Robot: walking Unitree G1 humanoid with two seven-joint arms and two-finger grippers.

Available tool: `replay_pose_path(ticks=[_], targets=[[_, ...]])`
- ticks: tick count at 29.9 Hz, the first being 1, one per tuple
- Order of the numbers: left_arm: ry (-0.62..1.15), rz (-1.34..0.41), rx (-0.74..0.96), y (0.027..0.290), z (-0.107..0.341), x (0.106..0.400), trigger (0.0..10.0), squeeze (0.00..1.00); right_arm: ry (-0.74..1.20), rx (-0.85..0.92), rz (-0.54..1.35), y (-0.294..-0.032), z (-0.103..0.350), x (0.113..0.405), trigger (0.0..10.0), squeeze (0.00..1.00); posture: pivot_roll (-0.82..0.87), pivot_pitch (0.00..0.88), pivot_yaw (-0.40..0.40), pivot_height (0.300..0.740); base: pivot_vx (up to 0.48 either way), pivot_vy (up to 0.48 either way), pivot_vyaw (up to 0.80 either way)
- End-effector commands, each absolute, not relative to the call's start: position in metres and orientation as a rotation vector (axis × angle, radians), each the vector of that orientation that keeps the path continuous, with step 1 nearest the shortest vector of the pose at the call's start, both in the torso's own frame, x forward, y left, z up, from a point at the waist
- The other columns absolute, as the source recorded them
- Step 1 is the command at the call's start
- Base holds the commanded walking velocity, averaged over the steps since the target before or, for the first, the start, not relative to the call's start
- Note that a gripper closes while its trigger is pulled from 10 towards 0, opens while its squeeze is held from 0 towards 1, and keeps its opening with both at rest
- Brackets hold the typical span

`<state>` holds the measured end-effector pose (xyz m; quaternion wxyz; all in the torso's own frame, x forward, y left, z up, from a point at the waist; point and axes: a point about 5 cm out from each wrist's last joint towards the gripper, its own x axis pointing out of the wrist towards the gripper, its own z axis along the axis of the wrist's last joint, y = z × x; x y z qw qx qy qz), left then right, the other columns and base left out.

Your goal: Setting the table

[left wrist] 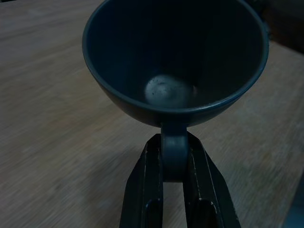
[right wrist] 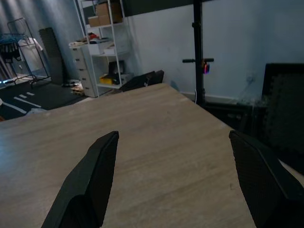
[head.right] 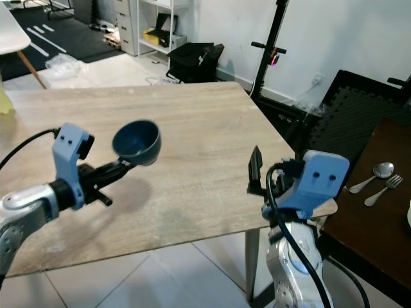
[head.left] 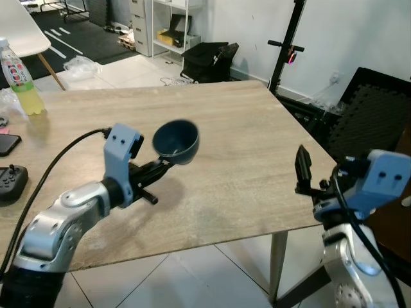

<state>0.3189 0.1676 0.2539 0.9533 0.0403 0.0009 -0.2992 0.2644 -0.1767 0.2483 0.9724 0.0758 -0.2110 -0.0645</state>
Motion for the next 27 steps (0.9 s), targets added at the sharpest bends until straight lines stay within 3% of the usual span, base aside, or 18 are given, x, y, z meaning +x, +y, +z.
replay_pose_path(ticks=[1,10,27], targets=[[0.000,-0.580,0.088,0.168,0.254,0.319,10.0,0.00,-0.429,0.149,-0.137,-0.176,0.247,0.263,10.0,0.00,-0.01,0.056,0.055,0.740,0.000,0.000,0.00],[-0.034,-0.451,0.044,0.154,0.251,0.332,10.0,0.00,-0.424,0.142,-0.098,-0.169,0.249,0.273,10.0,0.00,-0.02,0.045,0.047,0.740,0.000,0.000,0.00],[-0.028,-0.385,0.060,0.151,0.244,0.336,10.0,0.00,-0.416,0.129,-0.091,-0.170,0.247,0.276,10.0,0.00,-0.01,0.037,0.035,0.740,0.000,0.000,0.00]])
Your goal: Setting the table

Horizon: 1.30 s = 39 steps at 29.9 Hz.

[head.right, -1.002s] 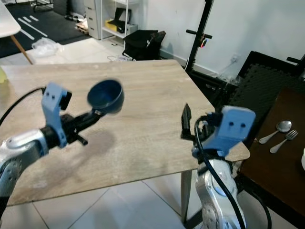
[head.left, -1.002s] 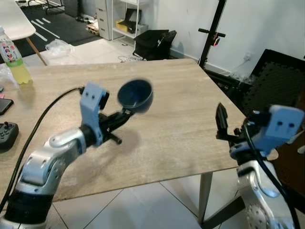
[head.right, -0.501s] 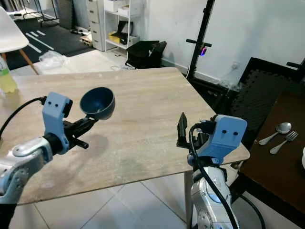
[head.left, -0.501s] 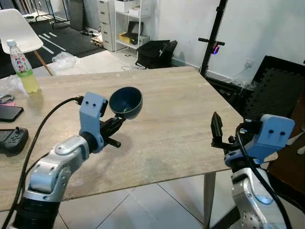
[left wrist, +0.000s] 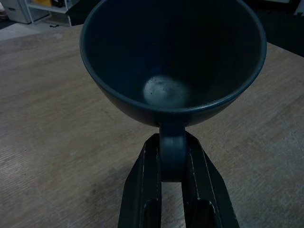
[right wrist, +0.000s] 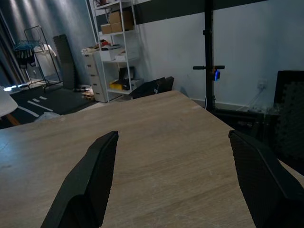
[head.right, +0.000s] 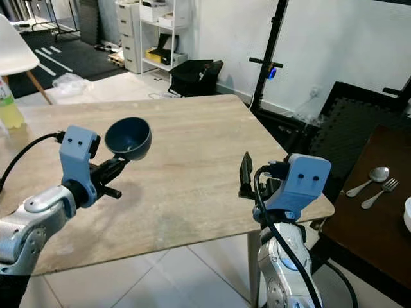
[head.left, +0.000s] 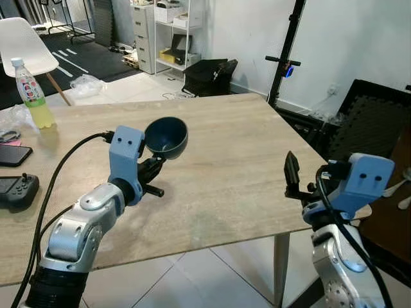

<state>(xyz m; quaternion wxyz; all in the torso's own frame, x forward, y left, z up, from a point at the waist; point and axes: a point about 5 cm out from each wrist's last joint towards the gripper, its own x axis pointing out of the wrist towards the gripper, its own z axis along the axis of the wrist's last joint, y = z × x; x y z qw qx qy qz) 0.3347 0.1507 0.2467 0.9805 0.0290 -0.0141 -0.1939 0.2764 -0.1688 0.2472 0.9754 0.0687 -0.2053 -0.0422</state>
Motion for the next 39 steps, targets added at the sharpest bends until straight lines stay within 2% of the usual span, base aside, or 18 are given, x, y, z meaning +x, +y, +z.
replay_pose_path(ticks=[1,39], targets=[[-0.029,-0.386,0.061,0.1507,0.2438,0.3360,10.0,0.00,-0.415,0.128,-0.091,-0.1700,0.2460,0.2762,10.0,0.00,-0.02,0.029,0.036,0.740,0.000,0.000,0.00],[-0.044,-0.375,0.065,0.1475,0.2401,0.3384,10.0,0.00,-0.408,0.126,-0.079,-0.1695,0.2433,0.2774,10.0,0.00,-0.01,0.034,0.033,0.740,0.000,0.000,0.00]])
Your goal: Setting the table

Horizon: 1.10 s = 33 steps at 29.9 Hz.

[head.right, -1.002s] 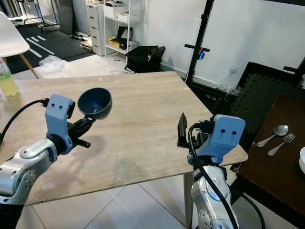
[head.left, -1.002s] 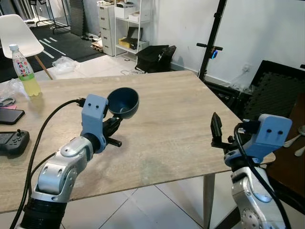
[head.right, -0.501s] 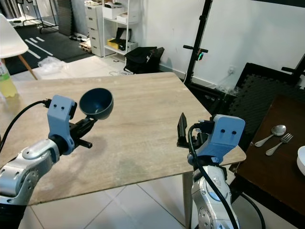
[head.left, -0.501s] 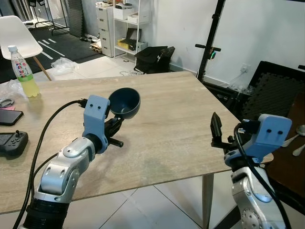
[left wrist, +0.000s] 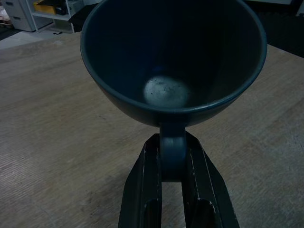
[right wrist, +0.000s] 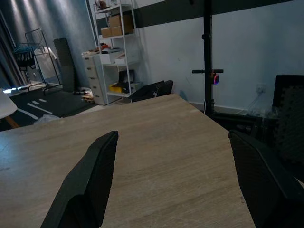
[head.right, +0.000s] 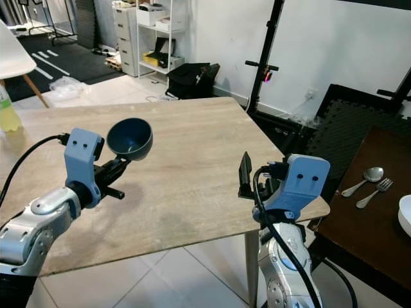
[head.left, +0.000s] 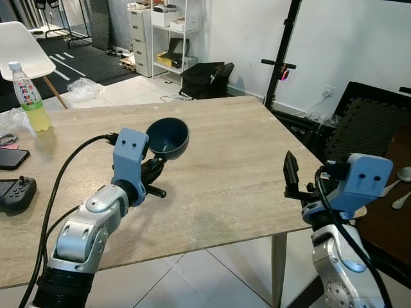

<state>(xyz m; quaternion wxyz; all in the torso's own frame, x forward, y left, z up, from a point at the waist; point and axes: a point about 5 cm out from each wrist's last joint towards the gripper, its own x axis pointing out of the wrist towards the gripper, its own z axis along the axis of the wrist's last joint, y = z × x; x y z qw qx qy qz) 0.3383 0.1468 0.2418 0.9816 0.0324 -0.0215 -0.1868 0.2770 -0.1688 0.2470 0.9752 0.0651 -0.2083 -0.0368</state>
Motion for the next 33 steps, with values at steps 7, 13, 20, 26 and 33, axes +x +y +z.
replay_pose_path(ticks=[7,13,20,26,33], targets=[[-0.045,-0.376,0.064,0.1475,0.2397,0.3384,10.0,0.00,-0.407,0.128,-0.077,-0.1689,0.2428,0.2774,10.0,0.00,-0.01,0.034,0.033,0.740,0.036,0.000,0.00],[-0.047,-0.378,0.062,0.1474,0.2400,0.3384,10.0,0.00,-0.407,0.128,-0.077,-0.1688,0.2427,0.2775,10.0,0.00,-0.01,0.034,0.033,0.740,0.307,0.000,0.00],[-0.050,-0.382,0.064,0.1471,0.2408,0.3381,10.0,0.00,-0.404,0.127,-0.078,-0.1689,0.2427,0.2771,10.0,0.00,-0.01,0.042,0.034,0.740,0.480,0.000,0.00],[-0.048,-0.386,0.067,0.1462,0.2405,0.3378,10.0,0.00,-0.398,0.145,-0.079,-0.1693,0.2420,0.2773,10.0,0.00,-0.01,0.043,0.034,0.740,0.355,0.000,-0.59],[-0.065,-0.409,0.076,0.1428,0.2426,0.3360,10.0,0.00,-0.400,0.139,-0.086,-0.1713,0.2426,0.2775,10.0,0.00,-0.01,0.045,0.034,0.740,0.000,0.000,-0.80]])
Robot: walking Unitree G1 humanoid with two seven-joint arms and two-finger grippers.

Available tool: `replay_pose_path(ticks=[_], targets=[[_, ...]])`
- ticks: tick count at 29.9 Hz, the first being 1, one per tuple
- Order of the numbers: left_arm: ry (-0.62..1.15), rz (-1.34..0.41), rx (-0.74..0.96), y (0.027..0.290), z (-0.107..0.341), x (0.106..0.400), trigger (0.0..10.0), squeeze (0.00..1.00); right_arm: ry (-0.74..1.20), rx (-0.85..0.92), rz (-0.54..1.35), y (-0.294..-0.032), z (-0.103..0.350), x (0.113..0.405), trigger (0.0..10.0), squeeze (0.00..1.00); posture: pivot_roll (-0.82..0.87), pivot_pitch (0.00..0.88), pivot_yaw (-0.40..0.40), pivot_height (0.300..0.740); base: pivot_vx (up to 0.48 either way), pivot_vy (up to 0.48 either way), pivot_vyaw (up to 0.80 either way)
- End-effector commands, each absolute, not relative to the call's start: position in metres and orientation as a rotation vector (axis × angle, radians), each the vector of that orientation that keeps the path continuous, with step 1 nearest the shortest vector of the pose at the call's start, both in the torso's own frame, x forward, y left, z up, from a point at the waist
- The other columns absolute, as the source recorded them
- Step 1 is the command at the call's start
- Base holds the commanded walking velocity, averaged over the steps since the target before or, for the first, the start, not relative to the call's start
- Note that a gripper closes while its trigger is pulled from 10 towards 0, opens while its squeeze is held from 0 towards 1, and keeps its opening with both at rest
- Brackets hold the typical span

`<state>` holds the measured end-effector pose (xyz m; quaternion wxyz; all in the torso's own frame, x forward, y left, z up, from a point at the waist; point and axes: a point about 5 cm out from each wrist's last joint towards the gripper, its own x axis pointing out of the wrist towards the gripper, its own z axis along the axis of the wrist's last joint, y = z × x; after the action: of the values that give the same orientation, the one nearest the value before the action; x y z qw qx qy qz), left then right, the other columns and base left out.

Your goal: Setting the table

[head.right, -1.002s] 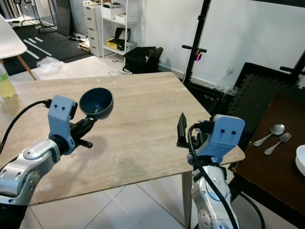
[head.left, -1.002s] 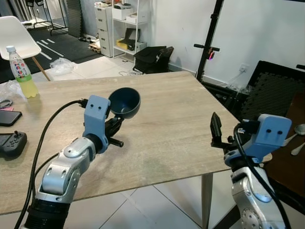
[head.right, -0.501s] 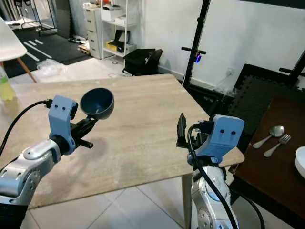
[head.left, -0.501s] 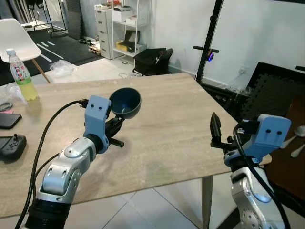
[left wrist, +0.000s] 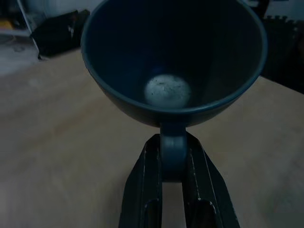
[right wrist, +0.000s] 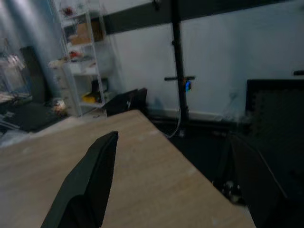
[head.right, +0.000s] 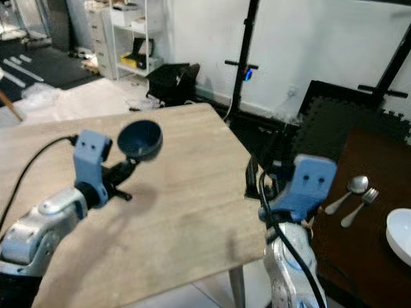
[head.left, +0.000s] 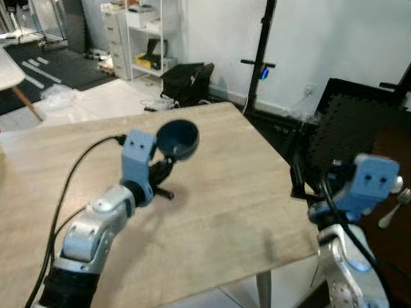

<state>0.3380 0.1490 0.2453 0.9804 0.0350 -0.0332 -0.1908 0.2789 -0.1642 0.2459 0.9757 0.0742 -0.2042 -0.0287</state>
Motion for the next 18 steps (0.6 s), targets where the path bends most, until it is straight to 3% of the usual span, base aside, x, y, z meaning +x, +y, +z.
replay_pose_path(ticks=[1,13,18], targets=[[-0.064,-0.410,0.077,0.1427,0.2423,0.3359,10.0,0.00,-0.400,0.138,-0.087,-0.1715,0.2427,0.2774,10.0,0.00,-0.01,0.046,0.034,0.740,0.000,0.000,-0.80],[-0.057,-0.412,0.078,0.1422,0.2408,0.3361,10.0,0.00,-0.402,0.135,-0.087,-0.1723,0.2432,0.2777,10.0,0.00,-0.01,0.046,0.032,0.740,0.000,0.000,-0.78],[-0.058,-0.409,0.077,0.1424,0.2407,0.3366,10.0,0.00,-0.406,0.127,-0.082,-0.1716,0.2440,0.2785,10.0,0.00,-0.01,0.042,0.029,0.740,0.000,0.000,0.00]])
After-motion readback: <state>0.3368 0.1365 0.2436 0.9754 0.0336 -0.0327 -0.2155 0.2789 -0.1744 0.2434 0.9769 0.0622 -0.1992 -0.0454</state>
